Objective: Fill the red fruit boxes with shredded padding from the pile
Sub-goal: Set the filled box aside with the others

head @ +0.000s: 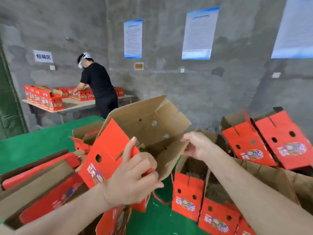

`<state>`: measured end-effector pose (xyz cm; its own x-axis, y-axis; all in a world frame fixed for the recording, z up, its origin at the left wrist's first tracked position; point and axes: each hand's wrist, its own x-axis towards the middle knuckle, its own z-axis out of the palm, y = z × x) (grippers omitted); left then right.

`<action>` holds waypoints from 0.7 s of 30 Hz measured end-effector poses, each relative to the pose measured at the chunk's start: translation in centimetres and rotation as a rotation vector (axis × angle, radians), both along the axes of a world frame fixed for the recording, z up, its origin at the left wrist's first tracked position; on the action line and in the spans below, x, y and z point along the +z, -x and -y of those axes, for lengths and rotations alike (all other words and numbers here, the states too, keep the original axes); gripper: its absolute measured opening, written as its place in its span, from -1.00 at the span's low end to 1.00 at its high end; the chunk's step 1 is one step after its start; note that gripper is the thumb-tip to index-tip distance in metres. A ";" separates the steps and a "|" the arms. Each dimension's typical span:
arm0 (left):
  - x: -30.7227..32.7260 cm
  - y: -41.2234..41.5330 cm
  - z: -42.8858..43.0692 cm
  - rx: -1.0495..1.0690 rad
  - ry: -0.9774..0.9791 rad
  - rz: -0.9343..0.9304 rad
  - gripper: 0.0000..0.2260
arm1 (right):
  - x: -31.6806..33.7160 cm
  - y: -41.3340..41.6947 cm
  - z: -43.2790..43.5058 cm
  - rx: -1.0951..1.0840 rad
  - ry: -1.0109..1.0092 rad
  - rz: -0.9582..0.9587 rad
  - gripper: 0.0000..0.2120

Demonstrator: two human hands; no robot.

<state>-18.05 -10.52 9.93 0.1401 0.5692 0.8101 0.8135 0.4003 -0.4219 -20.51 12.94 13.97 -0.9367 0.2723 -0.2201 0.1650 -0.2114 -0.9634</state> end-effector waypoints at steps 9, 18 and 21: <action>1.3 -10.7 -9.7 -0.058 0.503 0.297 -0.68 | -0.9 -11.6 -10.4 0.069 -0.682 0.074 -0.71; -5.0 -9.7 -19.0 0.173 0.573 0.731 -0.34 | -5.9 -19.2 -12.9 0.442 -1.202 0.230 -0.75; -8.6 -10.7 -20.4 0.205 0.659 0.883 -0.32 | -9.2 -21.2 -14.2 0.438 -1.256 0.263 -0.94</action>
